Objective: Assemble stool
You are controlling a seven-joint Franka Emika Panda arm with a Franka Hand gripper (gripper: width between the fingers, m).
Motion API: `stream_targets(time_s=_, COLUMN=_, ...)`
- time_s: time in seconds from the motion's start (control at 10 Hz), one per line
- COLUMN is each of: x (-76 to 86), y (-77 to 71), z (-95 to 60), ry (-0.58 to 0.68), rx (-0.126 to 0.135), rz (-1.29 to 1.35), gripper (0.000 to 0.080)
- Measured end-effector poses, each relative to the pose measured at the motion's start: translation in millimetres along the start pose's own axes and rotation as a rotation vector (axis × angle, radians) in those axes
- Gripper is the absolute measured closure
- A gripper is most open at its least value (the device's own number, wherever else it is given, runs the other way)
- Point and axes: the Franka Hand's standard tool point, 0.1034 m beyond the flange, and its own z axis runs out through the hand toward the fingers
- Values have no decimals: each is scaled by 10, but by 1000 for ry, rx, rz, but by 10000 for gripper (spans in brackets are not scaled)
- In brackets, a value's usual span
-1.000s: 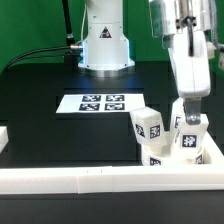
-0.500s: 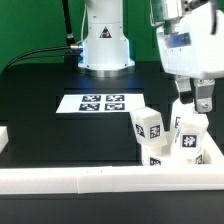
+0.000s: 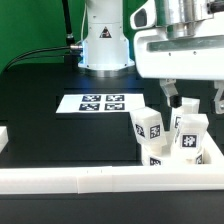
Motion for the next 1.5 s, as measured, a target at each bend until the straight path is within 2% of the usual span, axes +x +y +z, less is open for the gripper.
stream_targets(time_s=0.2, x=-29, y=-62, z=14, ry=0, rx=6, rz=-143, gripper=150)
stream_targets(time_s=0.5, x=8, y=-32, z=12, ry=6, rx=-4, rz=-316, gripper=150)
stream_targets(time_s=0.6, x=6, y=-30, z=15, ry=10, rx=-13, rz=-374, gripper=150)
stream_targets(time_s=0.7, x=-16, y=-23, z=34, ry=23, rx=-58, rz=-574, gripper=150)
stream_targets(time_s=0.9, x=8, y=33, z=42, ry=-9, rx=-76, rz=-801, gripper=150)
stream_targets(time_s=1.0, x=18, y=51, z=34, ry=-25, rx=-96, rz=-924, gripper=150)
stream_targets(time_s=1.3, x=62, y=72, z=30, ry=-24, rx=-107, rz=-1125, gripper=150)
stream_targets(time_s=1.5, x=94, y=97, z=26, ry=-29, rx=-128, rz=-1278, gripper=150)
